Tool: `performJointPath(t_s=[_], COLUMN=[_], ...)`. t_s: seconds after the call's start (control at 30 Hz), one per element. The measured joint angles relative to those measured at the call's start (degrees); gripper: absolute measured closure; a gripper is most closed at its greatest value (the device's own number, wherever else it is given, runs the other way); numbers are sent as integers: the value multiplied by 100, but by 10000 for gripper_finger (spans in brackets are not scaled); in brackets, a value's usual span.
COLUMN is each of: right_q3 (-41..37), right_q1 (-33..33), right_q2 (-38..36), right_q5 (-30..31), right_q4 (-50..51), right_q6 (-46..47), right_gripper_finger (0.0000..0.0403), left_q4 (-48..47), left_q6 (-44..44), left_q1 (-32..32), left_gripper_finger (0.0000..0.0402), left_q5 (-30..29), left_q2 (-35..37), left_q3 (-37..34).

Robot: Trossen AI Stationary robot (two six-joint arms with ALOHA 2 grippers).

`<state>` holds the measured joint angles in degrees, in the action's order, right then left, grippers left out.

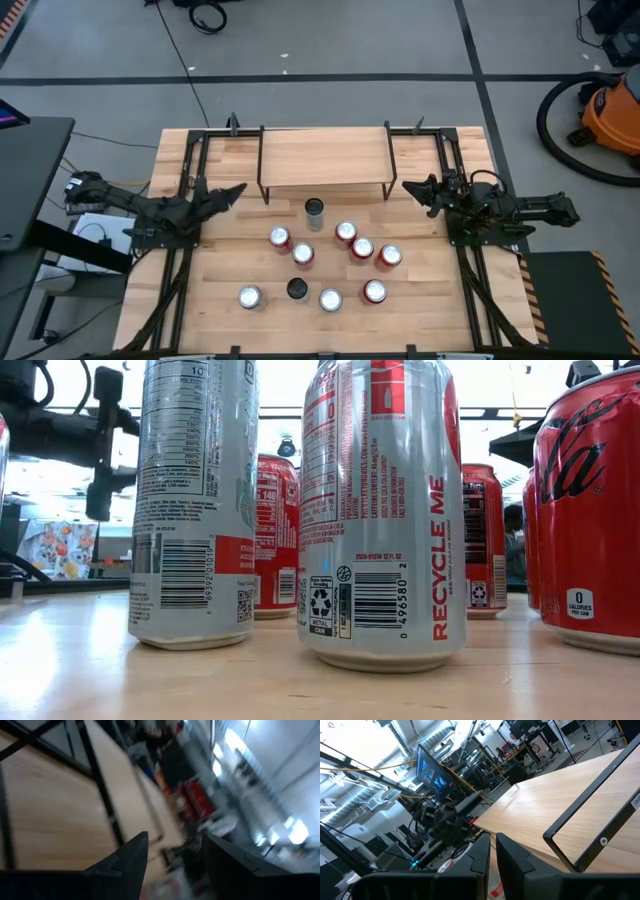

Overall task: Place canned beverage on shelf
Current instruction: Put the left silver soda can on the shelf

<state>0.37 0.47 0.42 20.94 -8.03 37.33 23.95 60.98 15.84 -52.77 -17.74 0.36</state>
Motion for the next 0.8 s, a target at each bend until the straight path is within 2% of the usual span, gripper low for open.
performJointPath(t_s=[0.1, 0.2, 0.3, 0.4, 0.6, 0.8], right_q3=[1, 1, 1, 1, 0, 1], right_q1=[1, -25, -81, -127, -142, -144], right_q2=[1, 1, 1, 12, 16, 12], right_q5=[0, 197, 747, 963, 786, 869], right_q4=[-1, -149, -350, -491, -795, -1728], right_q6=[0, -6, 26, 30, 589, 598], right_gripper_finger=[363, 363, 363, 363, 363, 363], left_q4=[864, 859, 324, -606, -1893, -2591], left_q6=[-586, -996, -1633, -1908, -1958, -1468], left_q1=[-229, -309, -282, -270, -272, -272], left_gripper_finger=[207, 207, 207, 207, 207, 207], left_q5=[384, 794, 878, 784, 745, 747], left_q2=[-4, -165, -463, -928, -2024, -3009], left_q3=[34, 574, 1383, 2322, 3893, 4912])
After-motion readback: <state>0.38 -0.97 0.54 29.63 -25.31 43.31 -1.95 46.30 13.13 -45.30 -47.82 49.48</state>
